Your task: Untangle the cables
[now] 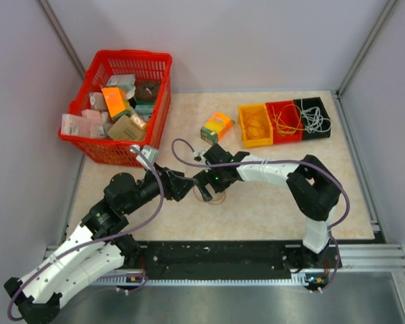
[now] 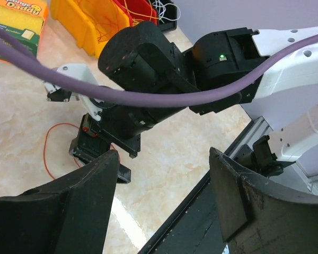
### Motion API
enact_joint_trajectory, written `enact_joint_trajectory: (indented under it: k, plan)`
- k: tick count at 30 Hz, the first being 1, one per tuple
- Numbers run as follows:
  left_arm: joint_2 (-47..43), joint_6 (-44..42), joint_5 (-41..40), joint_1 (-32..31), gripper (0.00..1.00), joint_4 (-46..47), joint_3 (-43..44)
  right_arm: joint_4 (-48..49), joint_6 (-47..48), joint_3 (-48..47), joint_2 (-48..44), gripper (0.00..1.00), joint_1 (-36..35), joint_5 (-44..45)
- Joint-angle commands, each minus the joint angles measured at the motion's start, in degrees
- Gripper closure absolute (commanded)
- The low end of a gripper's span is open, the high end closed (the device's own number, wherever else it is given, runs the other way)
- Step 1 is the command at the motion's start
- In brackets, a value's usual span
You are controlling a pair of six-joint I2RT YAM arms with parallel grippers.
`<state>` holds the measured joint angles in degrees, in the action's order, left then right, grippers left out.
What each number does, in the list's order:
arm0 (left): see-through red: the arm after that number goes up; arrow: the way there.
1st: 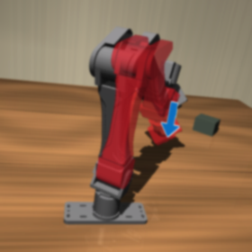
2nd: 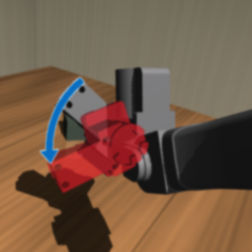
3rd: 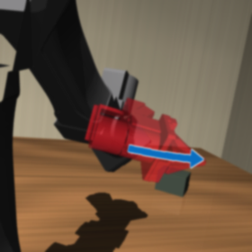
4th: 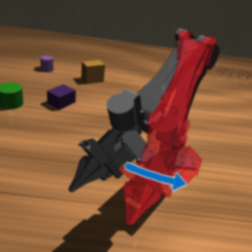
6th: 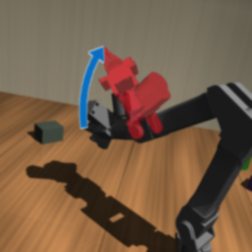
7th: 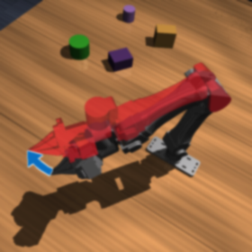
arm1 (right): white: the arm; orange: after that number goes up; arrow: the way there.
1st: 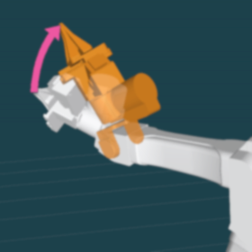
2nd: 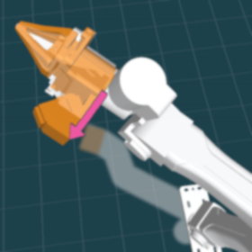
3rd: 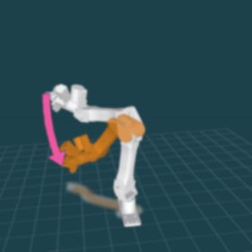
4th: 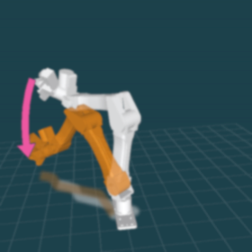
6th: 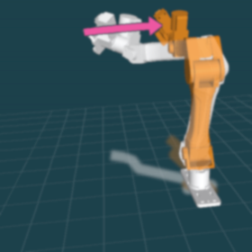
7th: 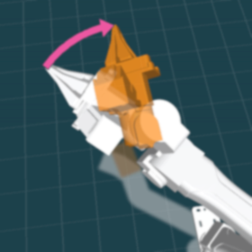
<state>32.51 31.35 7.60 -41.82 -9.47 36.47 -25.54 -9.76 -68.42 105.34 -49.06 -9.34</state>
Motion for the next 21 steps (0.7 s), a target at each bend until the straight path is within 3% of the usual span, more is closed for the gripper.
enact_joint_trajectory:
  k: [1, 7, 11, 15, 18, 21]
  plan:
    - [-1.22, -0.68, -1.44, -0.19, 0.27, 0.6, 1.33, -4.25, -2.36, -4.88, 2.41, 0.01, -4.54, 9.15]
    - [-2.19, -0.59, -1.97, -0.19, 0.27, 0.16, 1.41, -7.33, -4.39, -6.54, 4.52, 0.02, -10.7, 21.02]
    - [-2.45, -0.59, -2.15, -0.19, 0.27, -0.28, 1.5, -9.09, -4.83, -8.56, 7.68, 0.1, -13.6, 24.9]
    - [-2.81, -0.59, -2.5, -0.19, 0.27, -0.63, 1.68, -8.48, -5.88, -8.48, 8.3, 0.33, -13.87, 24.54]
    - [-2.89, -0.68, -2.85, -0.19, 0.27, -0.81, 1.68, -6.72, -6.24, -7.34, 7.25, 0.61, -13.43, 25.25]
    - [-2.72, -0.94, -2.85, -0.19, 0.27, -0.9, 1.85, -3.65, -6.85, -5.59, 5.06, 0.78, -12.47, 24.9]
